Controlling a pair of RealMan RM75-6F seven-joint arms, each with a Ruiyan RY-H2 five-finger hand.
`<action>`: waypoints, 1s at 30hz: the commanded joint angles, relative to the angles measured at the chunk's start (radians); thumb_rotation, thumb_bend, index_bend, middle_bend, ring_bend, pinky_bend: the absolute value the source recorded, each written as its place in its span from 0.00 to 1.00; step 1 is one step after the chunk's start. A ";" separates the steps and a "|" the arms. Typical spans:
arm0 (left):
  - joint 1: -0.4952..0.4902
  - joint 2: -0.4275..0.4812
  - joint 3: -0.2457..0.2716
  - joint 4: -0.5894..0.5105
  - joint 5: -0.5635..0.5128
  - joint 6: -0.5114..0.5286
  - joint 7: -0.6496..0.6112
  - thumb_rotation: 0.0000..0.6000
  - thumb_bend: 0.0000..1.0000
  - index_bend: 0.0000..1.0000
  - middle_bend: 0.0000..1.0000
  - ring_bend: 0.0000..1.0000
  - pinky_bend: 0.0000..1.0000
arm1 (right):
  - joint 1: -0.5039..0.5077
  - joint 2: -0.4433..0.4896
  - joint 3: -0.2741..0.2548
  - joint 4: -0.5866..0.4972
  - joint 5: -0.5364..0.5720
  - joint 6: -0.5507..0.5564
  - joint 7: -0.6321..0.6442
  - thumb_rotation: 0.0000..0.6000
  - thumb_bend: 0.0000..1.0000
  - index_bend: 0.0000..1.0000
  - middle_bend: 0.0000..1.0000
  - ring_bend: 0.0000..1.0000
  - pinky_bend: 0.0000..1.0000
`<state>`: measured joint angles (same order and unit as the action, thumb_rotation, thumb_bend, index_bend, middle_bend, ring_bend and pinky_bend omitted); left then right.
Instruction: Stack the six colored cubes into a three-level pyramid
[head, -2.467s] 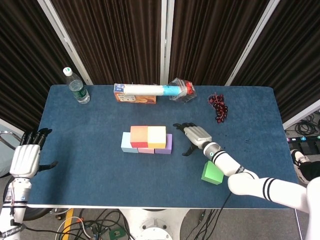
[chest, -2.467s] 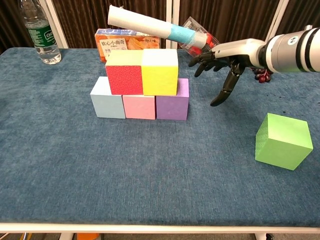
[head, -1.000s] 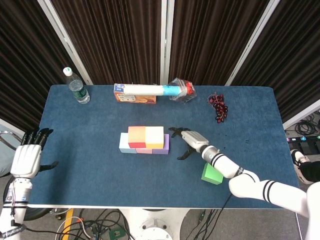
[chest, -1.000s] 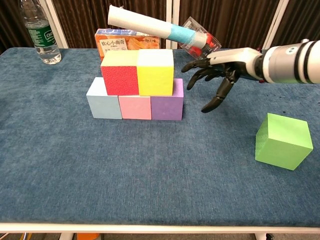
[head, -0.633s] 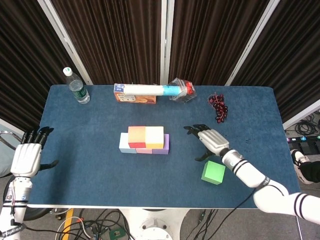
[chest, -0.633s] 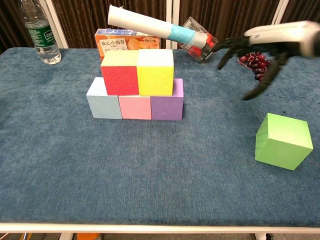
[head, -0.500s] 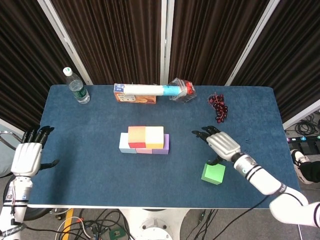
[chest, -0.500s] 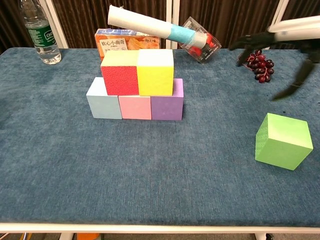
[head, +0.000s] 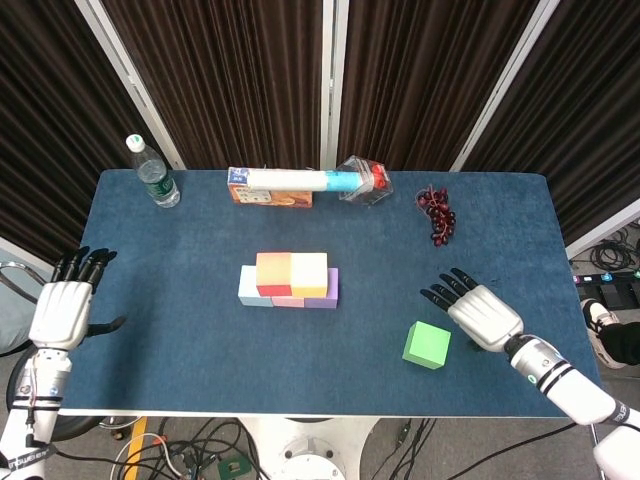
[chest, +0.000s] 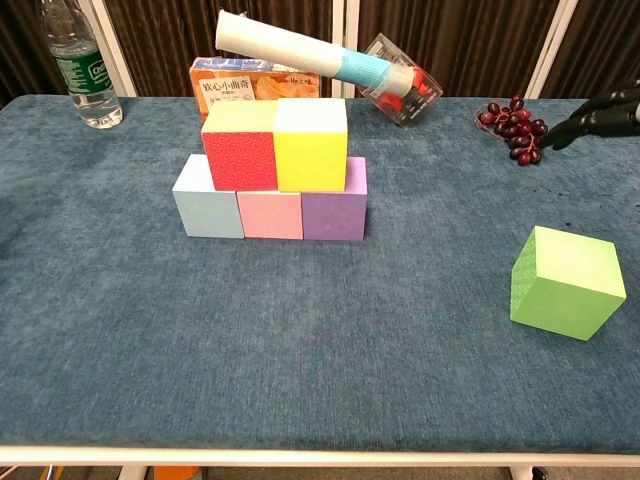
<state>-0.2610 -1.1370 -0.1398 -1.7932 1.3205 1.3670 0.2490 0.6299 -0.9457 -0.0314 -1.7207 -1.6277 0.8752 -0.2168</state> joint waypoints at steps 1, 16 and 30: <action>0.000 0.003 0.001 -0.006 0.000 0.000 0.001 1.00 0.00 0.15 0.10 0.05 0.07 | -0.013 -0.061 -0.021 0.059 -0.061 0.031 -0.039 1.00 0.01 0.00 0.04 0.00 0.00; 0.005 0.022 0.010 -0.028 0.001 -0.004 -0.031 1.00 0.00 0.15 0.10 0.05 0.06 | 0.012 -0.223 -0.069 0.251 -0.210 0.083 0.023 1.00 0.01 0.00 0.00 0.00 0.00; 0.011 0.023 0.012 -0.021 0.000 0.006 -0.042 1.00 0.00 0.15 0.10 0.05 0.06 | 0.034 -0.228 -0.031 0.241 -0.247 0.230 0.120 1.00 0.15 0.47 0.07 0.00 0.00</action>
<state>-0.2501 -1.1139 -0.1276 -1.8141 1.3206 1.3724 0.2065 0.6594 -1.1945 -0.0829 -1.4534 -1.8754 1.0753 -0.1162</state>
